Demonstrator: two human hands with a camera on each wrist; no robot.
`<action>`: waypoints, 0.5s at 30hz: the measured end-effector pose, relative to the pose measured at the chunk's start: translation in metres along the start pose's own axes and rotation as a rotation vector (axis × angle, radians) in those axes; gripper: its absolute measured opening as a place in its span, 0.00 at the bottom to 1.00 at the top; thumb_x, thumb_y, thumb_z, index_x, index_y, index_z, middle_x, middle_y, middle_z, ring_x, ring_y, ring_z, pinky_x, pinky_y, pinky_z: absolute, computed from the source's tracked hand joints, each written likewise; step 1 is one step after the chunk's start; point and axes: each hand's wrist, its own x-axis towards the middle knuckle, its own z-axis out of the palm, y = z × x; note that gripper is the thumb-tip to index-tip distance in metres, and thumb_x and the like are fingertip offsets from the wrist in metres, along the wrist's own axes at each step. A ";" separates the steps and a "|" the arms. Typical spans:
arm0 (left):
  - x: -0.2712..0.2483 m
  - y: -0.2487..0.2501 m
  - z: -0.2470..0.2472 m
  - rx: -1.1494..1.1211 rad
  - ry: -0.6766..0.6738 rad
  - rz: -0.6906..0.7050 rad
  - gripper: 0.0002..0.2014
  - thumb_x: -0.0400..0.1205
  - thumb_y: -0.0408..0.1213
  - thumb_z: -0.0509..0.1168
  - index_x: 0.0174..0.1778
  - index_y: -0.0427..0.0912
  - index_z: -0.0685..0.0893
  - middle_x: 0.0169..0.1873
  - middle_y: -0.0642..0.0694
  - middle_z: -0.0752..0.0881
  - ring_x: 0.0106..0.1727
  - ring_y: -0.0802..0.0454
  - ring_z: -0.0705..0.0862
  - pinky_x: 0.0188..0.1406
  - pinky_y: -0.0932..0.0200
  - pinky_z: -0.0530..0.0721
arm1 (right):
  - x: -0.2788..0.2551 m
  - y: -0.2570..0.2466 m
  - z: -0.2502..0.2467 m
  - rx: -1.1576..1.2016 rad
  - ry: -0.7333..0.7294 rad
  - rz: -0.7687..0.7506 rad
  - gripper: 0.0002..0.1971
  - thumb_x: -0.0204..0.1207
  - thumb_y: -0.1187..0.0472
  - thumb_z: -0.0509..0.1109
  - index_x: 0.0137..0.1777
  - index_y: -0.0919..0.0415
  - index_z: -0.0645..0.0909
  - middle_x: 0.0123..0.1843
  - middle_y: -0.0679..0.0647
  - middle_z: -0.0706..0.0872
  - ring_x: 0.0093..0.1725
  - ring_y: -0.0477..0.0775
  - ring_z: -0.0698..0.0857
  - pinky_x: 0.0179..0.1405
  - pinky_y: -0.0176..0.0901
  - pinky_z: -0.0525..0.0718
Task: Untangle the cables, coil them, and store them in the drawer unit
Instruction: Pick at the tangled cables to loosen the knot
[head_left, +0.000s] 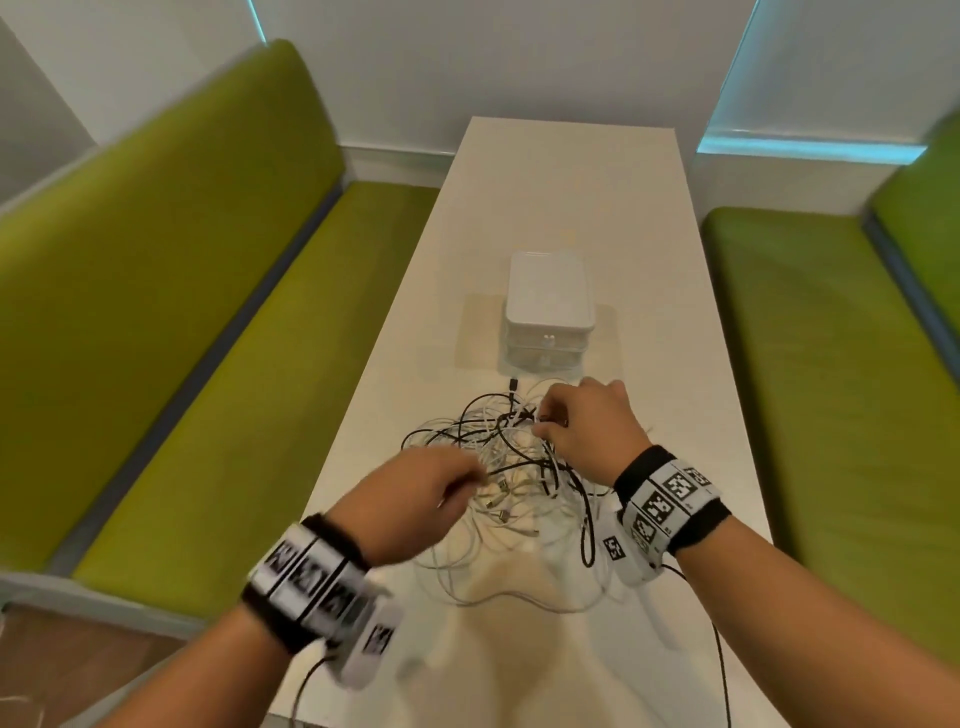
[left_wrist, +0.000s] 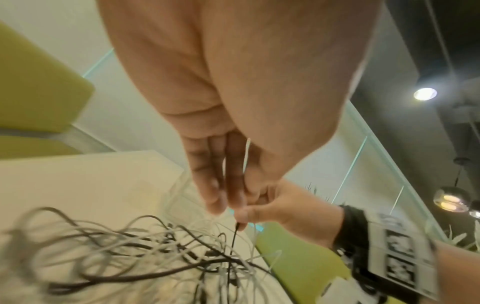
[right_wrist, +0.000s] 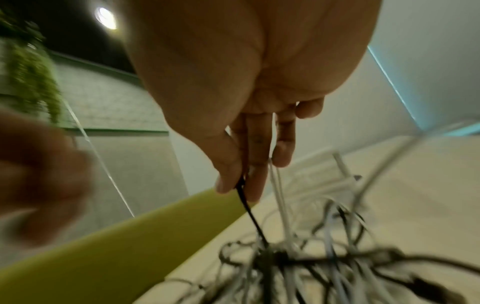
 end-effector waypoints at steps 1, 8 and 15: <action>0.016 0.004 0.003 -0.099 0.078 -0.014 0.08 0.86 0.37 0.64 0.58 0.51 0.86 0.49 0.57 0.88 0.48 0.61 0.83 0.51 0.63 0.81 | -0.003 -0.007 -0.009 0.001 0.017 -0.021 0.08 0.76 0.44 0.76 0.43 0.45 0.83 0.39 0.39 0.82 0.51 0.47 0.78 0.59 0.50 0.64; 0.068 0.007 0.033 -0.548 0.113 -0.084 0.11 0.88 0.34 0.65 0.60 0.45 0.91 0.48 0.52 0.93 0.48 0.64 0.89 0.53 0.66 0.83 | -0.022 -0.030 -0.050 0.626 0.025 -0.009 0.04 0.72 0.59 0.83 0.45 0.53 0.91 0.40 0.49 0.92 0.40 0.45 0.90 0.43 0.32 0.84; 0.062 -0.013 0.031 -0.778 0.274 -0.134 0.11 0.87 0.30 0.66 0.46 0.41 0.93 0.40 0.48 0.94 0.46 0.47 0.92 0.55 0.49 0.90 | -0.033 -0.020 0.007 1.024 -0.070 0.128 0.20 0.65 0.73 0.69 0.58 0.63 0.77 0.53 0.64 0.88 0.52 0.60 0.89 0.55 0.62 0.88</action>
